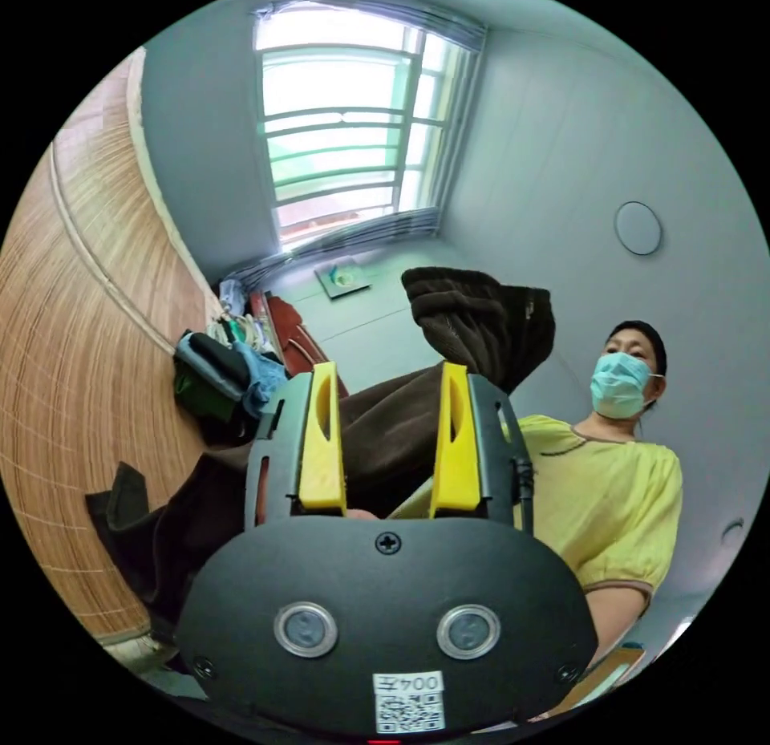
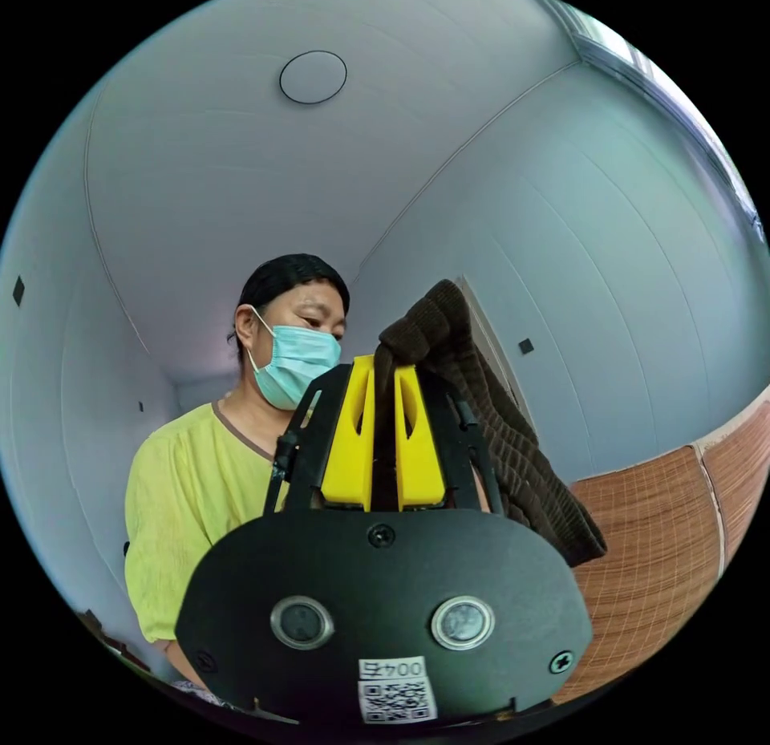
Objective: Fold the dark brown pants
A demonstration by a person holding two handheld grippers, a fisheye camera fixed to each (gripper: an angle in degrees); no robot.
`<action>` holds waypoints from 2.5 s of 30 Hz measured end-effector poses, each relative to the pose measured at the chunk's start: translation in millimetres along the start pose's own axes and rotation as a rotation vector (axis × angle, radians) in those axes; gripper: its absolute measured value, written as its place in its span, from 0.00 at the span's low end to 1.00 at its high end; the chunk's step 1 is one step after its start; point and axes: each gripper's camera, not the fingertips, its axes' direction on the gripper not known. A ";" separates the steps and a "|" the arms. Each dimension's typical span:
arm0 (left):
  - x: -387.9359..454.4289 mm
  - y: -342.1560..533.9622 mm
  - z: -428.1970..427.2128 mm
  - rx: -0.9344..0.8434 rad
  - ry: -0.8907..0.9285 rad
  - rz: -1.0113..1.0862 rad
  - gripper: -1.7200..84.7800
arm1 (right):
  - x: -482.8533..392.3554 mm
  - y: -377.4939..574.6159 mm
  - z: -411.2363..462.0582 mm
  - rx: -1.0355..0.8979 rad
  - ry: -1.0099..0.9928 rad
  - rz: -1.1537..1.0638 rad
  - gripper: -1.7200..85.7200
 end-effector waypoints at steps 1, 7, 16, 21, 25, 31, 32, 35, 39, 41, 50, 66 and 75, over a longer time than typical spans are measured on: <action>3.2 -0.9 -12.7 -0.016 0.034 0.009 0.23 | -3.2 -1.4 13.2 -0.012 -0.001 0.002 0.07; 18.4 -6.2 -109.3 -0.091 0.091 0.047 0.24 | -24.9 -7.7 93.6 -0.105 0.124 -0.023 0.07; 37.5 -44.9 -206.7 -0.217 0.321 0.037 0.30 | -19.8 -13.1 222.4 -0.199 0.305 0.008 0.07; 69.6 -78.7 -208.9 -0.375 0.523 0.090 0.31 | -24.2 -10.7 261.4 -0.227 0.437 0.038 0.07; 95.6 -98.8 -231.7 -0.405 0.629 0.175 0.26 | -31.8 13.1 247.0 -0.109 0.560 0.115 0.07; 114.4 -126.6 -223.9 -0.393 0.299 0.254 0.11 | -67.2 53.2 203.4 0.027 0.757 0.179 0.07; 117.3 -131.6 -215.6 -0.379 0.244 0.267 0.11 | -81.2 58.9 193.9 0.034 0.810 0.177 0.07; 155.2 -133.5 -182.6 -0.342 0.066 0.382 0.10 | -131.0 73.6 165.2 0.055 0.983 0.163 0.07; 223.0 -120.6 -101.6 -0.429 0.091 0.502 0.09 | -220.2 83.9 118.1 0.143 1.209 0.150 0.07; 268.5 -100.0 -31.6 -0.529 0.157 0.578 0.09 | -287.3 73.9 91.8 0.183 1.361 0.121 0.07; 386.2 -16.2 131.3 -0.542 0.221 0.778 0.09 | -365.3 -114.2 106.2 -0.069 1.702 -0.062 0.07; 218.0 -84.0 -200.1 -0.181 -0.802 0.468 0.09 | 207.9 -95.2 188.6 -0.265 1.170 0.347 0.07; 32.3 -134.0 -485.1 -0.217 -1.253 -0.071 0.10 | 514.4 43.1 302.6 -0.205 0.945 0.668 0.14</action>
